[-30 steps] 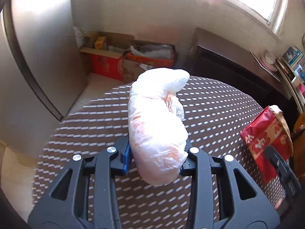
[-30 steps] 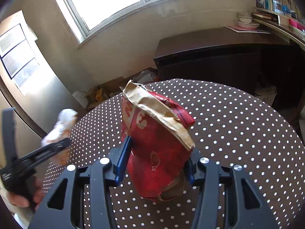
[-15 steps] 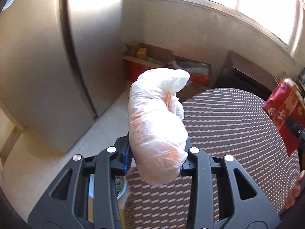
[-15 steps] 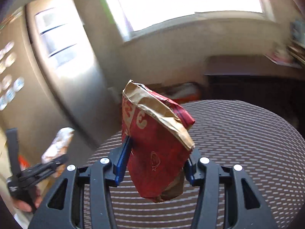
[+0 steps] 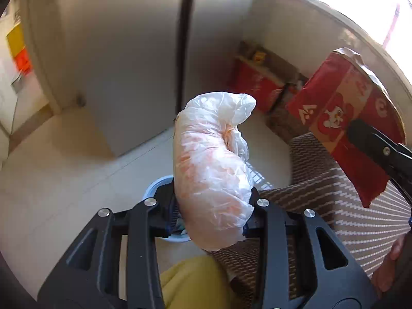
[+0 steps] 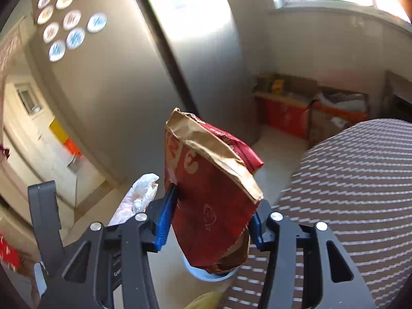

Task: Collect trash
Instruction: 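Carry the white plastic bag and red paper bag over to the blue bin, then open both tools over the blue bin to drop both bags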

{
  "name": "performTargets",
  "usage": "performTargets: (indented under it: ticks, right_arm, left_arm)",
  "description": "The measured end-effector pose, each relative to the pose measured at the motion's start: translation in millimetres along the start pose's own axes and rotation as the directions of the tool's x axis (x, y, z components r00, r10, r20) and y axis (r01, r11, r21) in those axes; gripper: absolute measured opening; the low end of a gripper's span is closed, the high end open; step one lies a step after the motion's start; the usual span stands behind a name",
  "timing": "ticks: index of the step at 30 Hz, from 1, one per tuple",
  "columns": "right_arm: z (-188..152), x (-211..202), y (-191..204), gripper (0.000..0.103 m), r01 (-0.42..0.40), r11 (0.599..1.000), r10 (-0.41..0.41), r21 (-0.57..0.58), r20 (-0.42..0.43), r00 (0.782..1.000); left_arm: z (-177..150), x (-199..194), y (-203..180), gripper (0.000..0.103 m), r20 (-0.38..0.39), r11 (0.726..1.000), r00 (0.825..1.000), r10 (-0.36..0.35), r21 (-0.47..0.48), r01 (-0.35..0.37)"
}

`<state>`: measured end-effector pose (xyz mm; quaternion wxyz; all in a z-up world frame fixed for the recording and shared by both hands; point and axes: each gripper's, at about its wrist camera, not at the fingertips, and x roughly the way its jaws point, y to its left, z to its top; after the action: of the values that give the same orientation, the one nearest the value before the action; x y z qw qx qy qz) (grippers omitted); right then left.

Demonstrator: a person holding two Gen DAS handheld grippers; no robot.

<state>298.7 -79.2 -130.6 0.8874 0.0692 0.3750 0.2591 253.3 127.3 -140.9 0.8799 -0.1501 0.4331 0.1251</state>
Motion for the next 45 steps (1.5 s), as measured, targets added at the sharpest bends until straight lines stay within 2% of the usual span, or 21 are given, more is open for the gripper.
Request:
performTargets:
  ticks: [7,9,10,11,13,14,15,16,18,21,25,28,29,30,32,45]
  right_arm:
    - [-13.0,50.7,38.3,0.049,-0.016,0.997,0.007,-0.081,-0.111,0.994]
    - [-20.9,64.9,43.9,0.049,-0.01,0.995,-0.004,-0.096,-0.142,0.99]
    - [-21.7,70.7,48.9,0.049,0.017,0.992,-0.037,-0.122,-0.165,0.986]
    - [-22.4,72.7,52.3,0.049,0.031,0.99,-0.053,-0.138,-0.162,0.985]
    - [-22.8,73.8,52.4,0.049,0.009,0.99,-0.032,-0.14,-0.164,0.986]
    - [-24.4,76.8,50.0,0.049,0.001,0.992,-0.025,-0.124,-0.191,0.981]
    - [-24.6,79.2,48.7,0.049,-0.001,0.994,-0.023,-0.113,-0.21,0.977]
    - [-24.2,79.7,47.8,0.049,-0.012,0.994,-0.012,-0.105,-0.221,0.975]
    - [-22.5,79.9,48.6,0.049,-0.042,0.994,0.018,-0.105,-0.22,0.975]
    - [-22.8,80.2,47.7,0.05,-0.018,0.993,-0.01,-0.117,-0.234,0.972]
    - [-25.6,79.6,55.9,0.05,-0.017,0.987,-0.023,-0.162,-0.237,0.971]
    - [-27.3,78.8,59.2,0.052,-0.016,0.984,-0.026,-0.175,-0.235,0.972]
    - [-26.9,78.3,60.7,0.056,-0.024,0.984,-0.018,-0.176,-0.233,0.972]
    - [-26.9,79.0,63.2,0.067,-0.033,0.983,-0.01,-0.178,-0.235,0.972]
    - [-27.0,76.1,66.5,0.075,-0.011,0.98,-0.033,-0.2,-0.214,0.976]
    - [-24.5,74.1,60.5,0.075,-0.013,0.983,-0.027,-0.185,-0.211,0.977]
  left_arm:
    - [-9.5,17.9,40.3,0.036,-0.053,0.996,0.998,0.042,-0.078,-0.046]
    - [-11.9,25.4,48.9,0.036,-0.076,0.995,0.996,0.046,-0.084,-0.053]
    - [-12.5,29.4,48.6,0.036,-0.086,0.995,0.995,0.049,-0.083,-0.056]
    - [-14.0,33.9,49.5,0.036,-0.098,0.995,0.994,0.056,-0.082,-0.064]
    - [-15.4,44.3,52.2,0.039,-0.122,0.993,0.99,0.077,-0.084,-0.087]
    - [-14.4,49.0,51.6,0.041,-0.131,0.991,0.987,0.088,-0.087,-0.1]
    - [-15.0,52.8,51.9,0.05,-0.141,0.991,0.986,0.092,-0.087,-0.105]
    - [-15.9,56.3,52.6,0.065,-0.148,0.99,0.984,0.094,-0.09,-0.108]
    - [-19.0,59.2,57.2,0.071,-0.149,0.988,0.984,0.099,-0.104,-0.115]
    - [-19.4,61.9,63.3,0.071,-0.157,0.987,0.984,0.089,-0.116,-0.108]
    - [-19.5,58.8,73.9,0.071,-0.142,0.983,0.981,0.13,-0.114,-0.146]
    - [-20.5,52.5,79.0,0.071,-0.134,0.982,0.983,0.126,-0.12,-0.143]
    - [-19.7,52.2,77.9,0.071,-0.131,0.982,0.983,0.128,-0.12,-0.144]
    - [-19.6,49.5,79.3,0.071,-0.126,0.982,0.983,0.131,-0.119,-0.146]
    - [-19.7,47.4,80.3,0.071,-0.123,0.982,0.984,0.129,-0.119,-0.143]
    - [-28.9,33.4,73.0,0.071,-0.11,0.985,0.985,0.133,-0.095,-0.143]
